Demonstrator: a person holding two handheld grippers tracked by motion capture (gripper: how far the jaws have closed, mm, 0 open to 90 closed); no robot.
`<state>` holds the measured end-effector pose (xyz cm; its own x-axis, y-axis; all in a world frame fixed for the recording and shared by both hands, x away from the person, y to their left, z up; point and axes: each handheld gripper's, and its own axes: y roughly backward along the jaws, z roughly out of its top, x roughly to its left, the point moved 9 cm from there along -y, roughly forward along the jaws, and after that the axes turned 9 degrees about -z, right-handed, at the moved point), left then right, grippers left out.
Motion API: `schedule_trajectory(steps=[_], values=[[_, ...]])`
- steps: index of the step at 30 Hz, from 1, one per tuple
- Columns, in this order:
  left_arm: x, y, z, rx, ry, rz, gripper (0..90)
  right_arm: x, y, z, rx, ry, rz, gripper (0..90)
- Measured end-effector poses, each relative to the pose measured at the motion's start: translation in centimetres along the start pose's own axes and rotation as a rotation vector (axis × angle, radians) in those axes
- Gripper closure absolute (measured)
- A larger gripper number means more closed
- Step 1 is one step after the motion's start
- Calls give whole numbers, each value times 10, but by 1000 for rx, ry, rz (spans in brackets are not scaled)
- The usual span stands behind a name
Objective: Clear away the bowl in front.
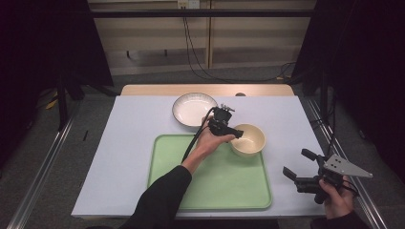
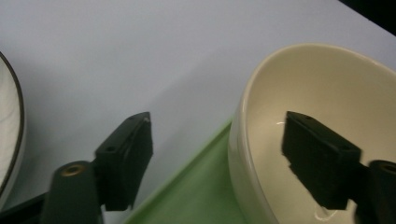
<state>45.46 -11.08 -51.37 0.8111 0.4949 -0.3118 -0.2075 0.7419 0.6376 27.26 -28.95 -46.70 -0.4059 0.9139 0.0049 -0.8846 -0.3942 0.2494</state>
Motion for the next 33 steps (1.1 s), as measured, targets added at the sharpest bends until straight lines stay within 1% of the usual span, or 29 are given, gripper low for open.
schedule_trajectory(steps=[1,2,3,4,5,6,7,8,9,10,12,14,16,17,18,20,21,22,23,24,25,26,27,29,30,31,33], values=[[1,2,0,-2,-3,8,167,0,0,0,0,0,-1,19],[0,2,2,-17,19,-3,136,0,0,0,2,-2,0,19],[0,4,1,-6,17,-11,118,0,0,0,2,-2,-1,20],[0,5,1,-8,17,-3,98,0,0,0,0,-3,-2,19],[0,8,2,-21,22,-2,75,0,0,0,0,-4,-1,20],[-1,10,2,-21,19,-12,46,0,0,0,1,-2,-2,19],[-1,11,3,-29,21,-8,47,0,0,0,1,-3,-2,19],[-1,12,2,-22,2,-1,44,0,0,0,0,-5,-3,20],[-2,15,3,-35,-14,5,40,0,0,0,0,-4,-1,19],[-1,17,3,-31,-25,14,40,0,0,0,1,-2,-2,20],[-1,19,4,-45,-17,25,41,0,0,0,0,-2,-1,19],[0,25,3,-42,-21,37,40,0,0,0,1,-3,-2,20],[1,29,2,-57,-27,39,42,0,0,0,1,-1,-2,20],[1,32,2,-75,-25,36,42,0,0,0,1,-1,-2,20],[1,34,2,-77,-28,36,41,0,0,0,1,-2,-2,19],[1,41,1,-92,-43,34,41,0,0,0,1,-4,-4,20],[1,44,2,-111,-33,46,38,0,0,0,2,-3,-3,20],[1,47,1,-108,-41,55,38,0,0,0,4,-4,-2,19],[2,50,0,-115,-38,77,36,0,0,0,3,-2,-2,20],[2,53,0,-118,-49,87,33,0,0,0,3,-4,-2,20],[3,59,0,-123,-62,113,28,0,0,0,2,-2,-4,19],[4,62,-1,-120,-65,116,25,0,0,0,2,-2,-4,20],[4,66,-1,-131,-62,118,25,-1,0,0,-1,1,-6,20],[6,73,-2,-128,-69,132,26,0,0,0,5,-4,-2,19],[6,76,-2,-139,-70,136,26,0,0,0,3,-4,-4,20],[7,81,-3,-135,-79,155,26,0,0,0,4,-5,-2,20],[8,89,-4,-150,-106,161,26,0,0,0,3,-2,-4,20]])
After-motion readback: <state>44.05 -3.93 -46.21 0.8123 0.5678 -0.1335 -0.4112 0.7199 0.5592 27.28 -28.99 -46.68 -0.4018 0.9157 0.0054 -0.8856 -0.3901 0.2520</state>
